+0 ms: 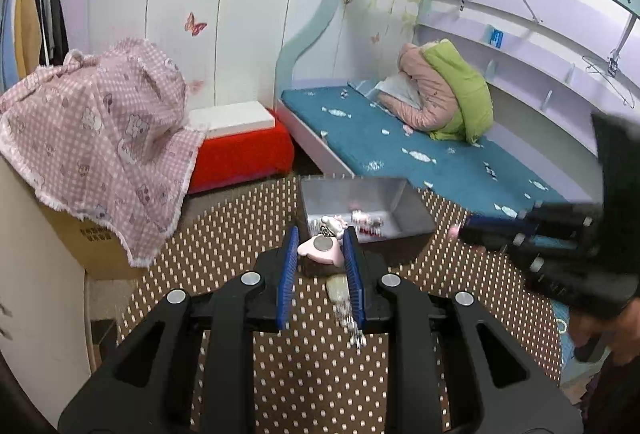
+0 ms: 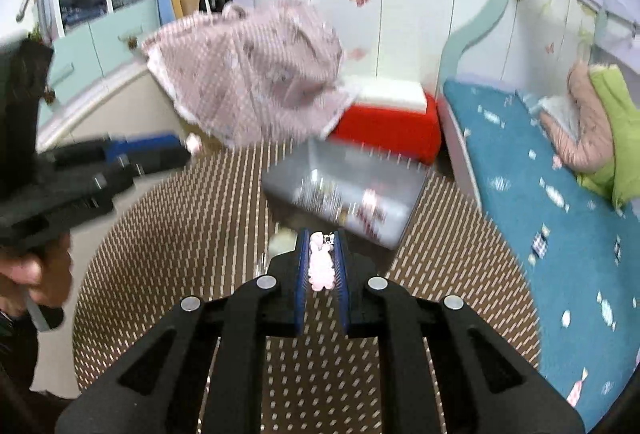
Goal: Organize jewelry
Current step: 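Carry both charms over the grey box and open both tools, then lift both tools away from the box back toward the pile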
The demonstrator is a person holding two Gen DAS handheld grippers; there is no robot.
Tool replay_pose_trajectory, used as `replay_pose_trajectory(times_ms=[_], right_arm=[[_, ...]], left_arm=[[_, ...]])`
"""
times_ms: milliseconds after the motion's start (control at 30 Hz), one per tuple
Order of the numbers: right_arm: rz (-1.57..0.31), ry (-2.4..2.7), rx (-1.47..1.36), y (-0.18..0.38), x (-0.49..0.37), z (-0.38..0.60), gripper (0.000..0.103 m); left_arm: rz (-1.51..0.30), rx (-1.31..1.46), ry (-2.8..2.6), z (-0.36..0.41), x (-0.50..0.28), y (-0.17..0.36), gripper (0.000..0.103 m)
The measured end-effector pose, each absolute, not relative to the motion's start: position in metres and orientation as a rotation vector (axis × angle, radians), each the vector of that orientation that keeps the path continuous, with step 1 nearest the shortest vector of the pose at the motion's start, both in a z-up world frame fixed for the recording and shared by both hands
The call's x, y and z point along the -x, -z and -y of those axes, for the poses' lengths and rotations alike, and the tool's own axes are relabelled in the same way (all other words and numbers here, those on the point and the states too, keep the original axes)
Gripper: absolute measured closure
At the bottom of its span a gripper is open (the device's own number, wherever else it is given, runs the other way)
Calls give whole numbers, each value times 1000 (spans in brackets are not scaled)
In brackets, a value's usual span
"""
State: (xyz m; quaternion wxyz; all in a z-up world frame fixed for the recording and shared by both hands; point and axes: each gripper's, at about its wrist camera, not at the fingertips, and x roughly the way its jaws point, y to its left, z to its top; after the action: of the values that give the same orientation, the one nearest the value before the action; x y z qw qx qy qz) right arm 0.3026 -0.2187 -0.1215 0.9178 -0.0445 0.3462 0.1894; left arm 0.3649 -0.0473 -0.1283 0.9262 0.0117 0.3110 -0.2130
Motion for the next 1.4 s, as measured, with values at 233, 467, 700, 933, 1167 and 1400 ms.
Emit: replay_pose_trajectory(times_ms=[233, 467, 700, 933, 1167, 1400], right_arm=[[-668, -371, 83, 96, -345, 227, 92], [-745, -359, 39, 120, -384, 240, 92], [-839, -329, -21, 150, -411, 245, 88], [-825, -273, -83, 155, -402, 263, 30], [-748, -233, -157, 138, -373, 277, 8], [-651, -206, -194, 106, -336, 277, 8]], left_arm=[[-625, -27, 480, 67, -402, 108, 80], [-681, -52, 509, 99, -447, 117, 80], [-778, -71, 531, 122, -480, 147, 79], [-763, -26, 484, 113, -478, 153, 21], [-664, -34, 380, 87, -448, 133, 7], [-578, -40, 307, 71, -406, 107, 6]])
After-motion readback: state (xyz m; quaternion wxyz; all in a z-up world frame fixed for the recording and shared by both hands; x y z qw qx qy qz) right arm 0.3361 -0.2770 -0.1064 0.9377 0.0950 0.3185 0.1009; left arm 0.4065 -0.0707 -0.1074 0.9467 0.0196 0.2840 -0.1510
